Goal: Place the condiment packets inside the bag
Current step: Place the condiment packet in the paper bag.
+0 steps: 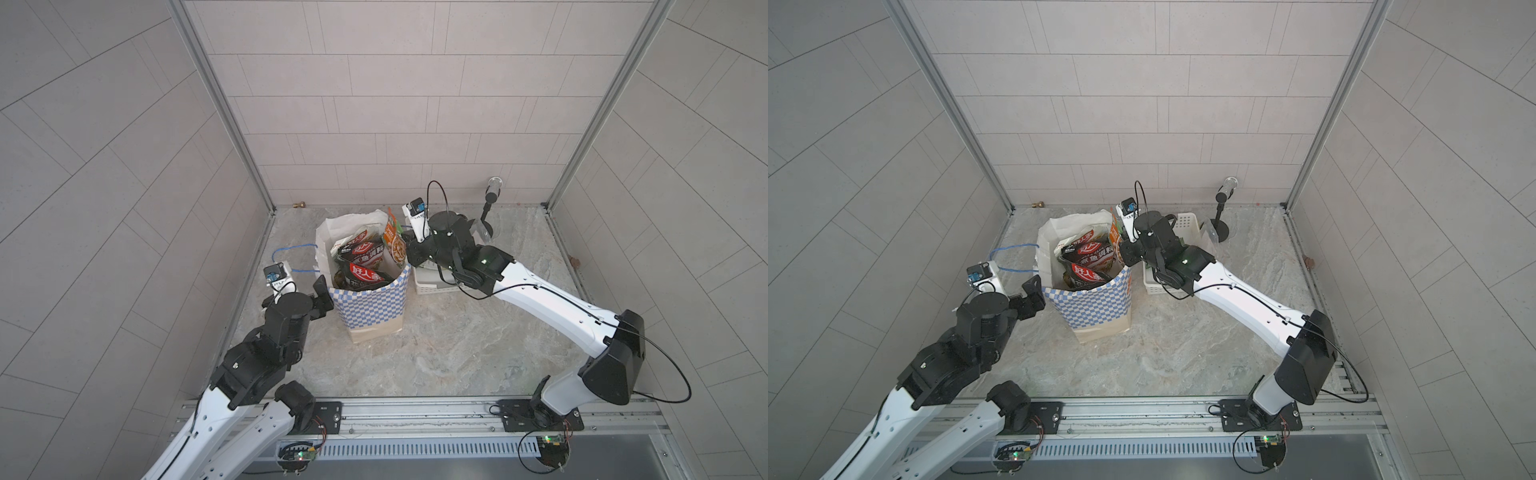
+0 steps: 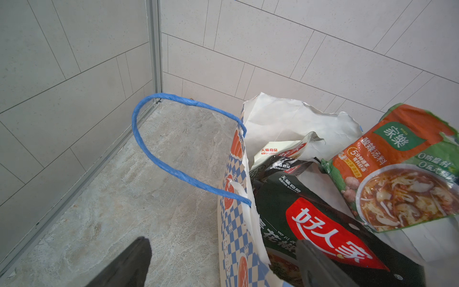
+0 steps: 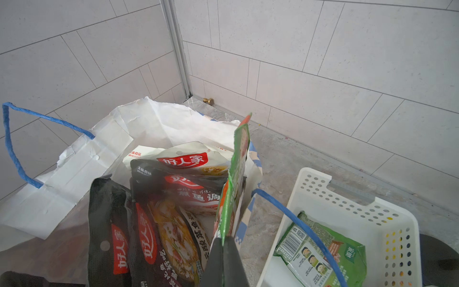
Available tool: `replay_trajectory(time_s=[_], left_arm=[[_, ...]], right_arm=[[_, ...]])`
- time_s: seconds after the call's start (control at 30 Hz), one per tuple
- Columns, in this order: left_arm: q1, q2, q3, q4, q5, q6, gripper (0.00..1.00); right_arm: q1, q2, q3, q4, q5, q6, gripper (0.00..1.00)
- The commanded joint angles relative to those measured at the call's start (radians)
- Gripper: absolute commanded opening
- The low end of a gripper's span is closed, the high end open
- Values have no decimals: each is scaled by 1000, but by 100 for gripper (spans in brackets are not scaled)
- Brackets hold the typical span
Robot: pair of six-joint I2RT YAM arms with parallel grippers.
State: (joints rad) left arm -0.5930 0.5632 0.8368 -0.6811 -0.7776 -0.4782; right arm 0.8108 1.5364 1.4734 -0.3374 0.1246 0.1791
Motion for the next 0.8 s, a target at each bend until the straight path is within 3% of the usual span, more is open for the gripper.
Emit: replay_trajectory(time_s=[0.0, 0.5, 0.77], left_arm=[[6, 2, -14, 12, -3, 12, 93], [6, 13, -17, 24, -5, 16, 93], [7, 22, -12, 28, -1, 21, 92]], right_arm=[[13, -17, 12, 15, 53, -38, 0], [30, -13, 54, 7, 63, -97, 0], [51, -11, 75, -1, 192, -138, 0]])
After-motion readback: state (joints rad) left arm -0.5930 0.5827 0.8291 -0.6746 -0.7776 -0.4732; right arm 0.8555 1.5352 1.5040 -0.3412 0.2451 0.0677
